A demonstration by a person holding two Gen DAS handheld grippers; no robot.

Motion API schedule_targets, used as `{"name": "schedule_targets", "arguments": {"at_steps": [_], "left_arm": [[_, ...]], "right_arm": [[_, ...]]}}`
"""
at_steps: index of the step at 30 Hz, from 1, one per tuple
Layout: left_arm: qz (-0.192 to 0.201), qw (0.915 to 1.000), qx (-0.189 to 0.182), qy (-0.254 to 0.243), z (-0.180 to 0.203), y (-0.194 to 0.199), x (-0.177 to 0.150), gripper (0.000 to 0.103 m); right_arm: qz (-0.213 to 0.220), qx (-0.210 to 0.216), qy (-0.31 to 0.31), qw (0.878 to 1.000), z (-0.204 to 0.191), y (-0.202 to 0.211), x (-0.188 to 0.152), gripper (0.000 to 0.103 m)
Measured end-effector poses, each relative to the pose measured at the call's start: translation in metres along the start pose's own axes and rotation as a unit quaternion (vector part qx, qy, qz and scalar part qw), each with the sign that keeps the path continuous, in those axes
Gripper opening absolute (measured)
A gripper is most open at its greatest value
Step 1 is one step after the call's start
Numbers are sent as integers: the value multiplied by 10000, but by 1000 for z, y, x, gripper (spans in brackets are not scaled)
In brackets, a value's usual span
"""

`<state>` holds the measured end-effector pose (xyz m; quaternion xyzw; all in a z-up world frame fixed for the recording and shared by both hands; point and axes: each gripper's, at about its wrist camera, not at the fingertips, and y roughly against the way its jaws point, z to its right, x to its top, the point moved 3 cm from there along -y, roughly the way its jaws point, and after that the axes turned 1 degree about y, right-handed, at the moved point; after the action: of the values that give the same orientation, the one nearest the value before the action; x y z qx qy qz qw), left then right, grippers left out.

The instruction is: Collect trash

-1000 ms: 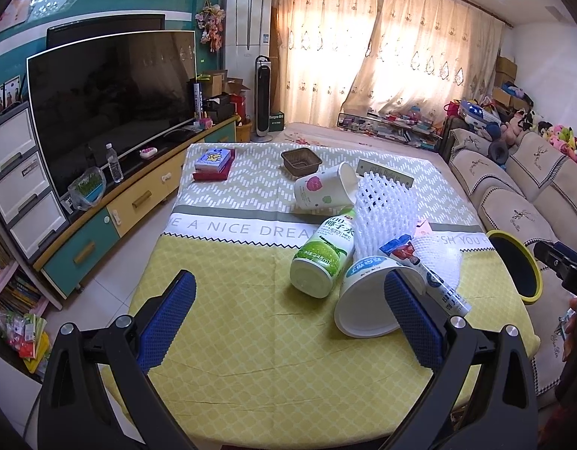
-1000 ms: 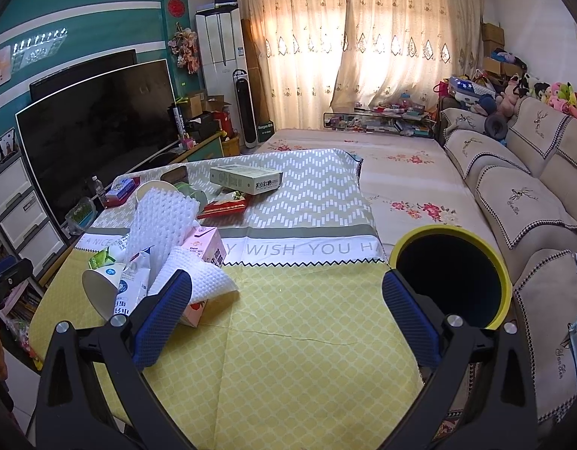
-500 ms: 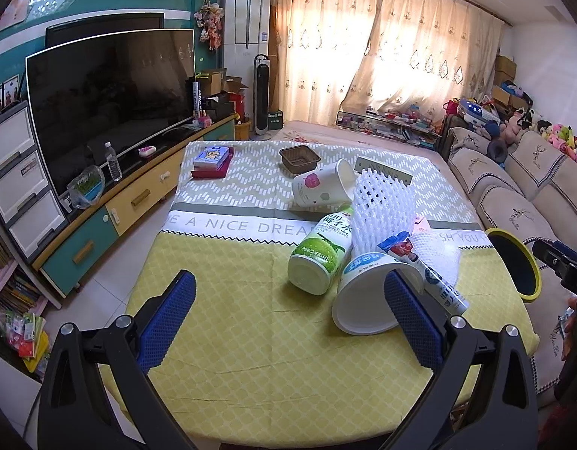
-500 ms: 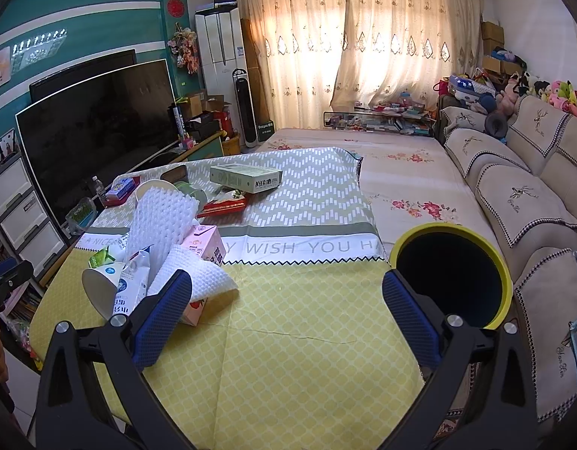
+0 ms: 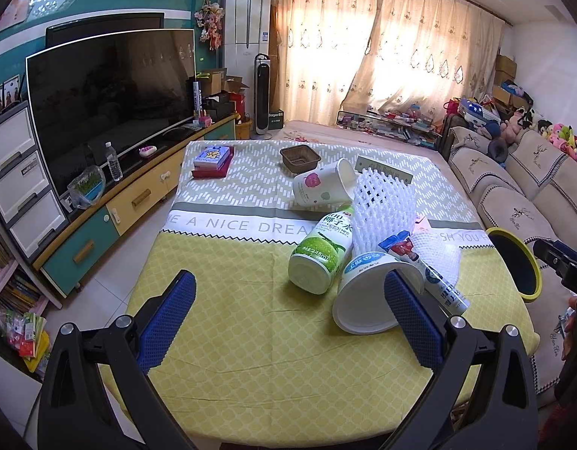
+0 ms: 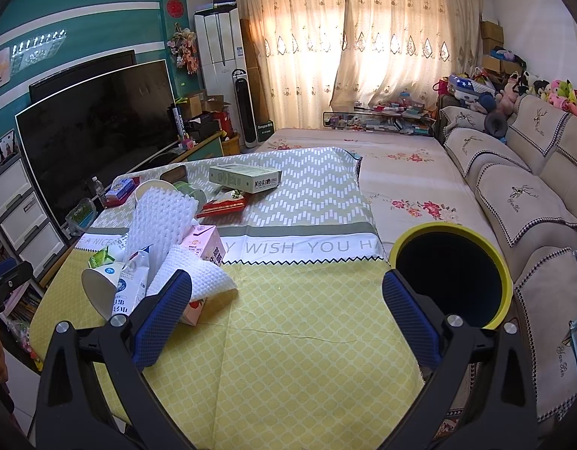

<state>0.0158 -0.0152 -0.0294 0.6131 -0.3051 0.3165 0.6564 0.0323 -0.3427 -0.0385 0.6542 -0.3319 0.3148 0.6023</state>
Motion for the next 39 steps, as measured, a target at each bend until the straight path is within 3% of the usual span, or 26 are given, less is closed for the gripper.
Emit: {"name": "schedule_targets", "arguments": {"at_steps": [25, 28, 33, 36, 39], "left_arm": [[-209, 9997, 101, 111, -8, -21, -4, 99], [-231, 9995, 122, 148, -11, -25, -4, 99], [-267, 9993, 161, 221, -18, -34, -3, 99], [-278, 9991, 186, 262, -21, -37, -3, 99], [-291, 9990, 192, 297, -24, -41, -3, 99]], "right_arm": [[-212, 126, 48, 9997, -7, -19, -9, 97], [-251, 314, 207, 9990, -18, -22, -12, 97], [-128, 1116, 394, 9929, -44, -19, -13, 96], [59, 1547, 678, 9856, -64, -8, -12, 76], [-18, 1788, 1032, 9785, -85, -8, -16, 57]]}}
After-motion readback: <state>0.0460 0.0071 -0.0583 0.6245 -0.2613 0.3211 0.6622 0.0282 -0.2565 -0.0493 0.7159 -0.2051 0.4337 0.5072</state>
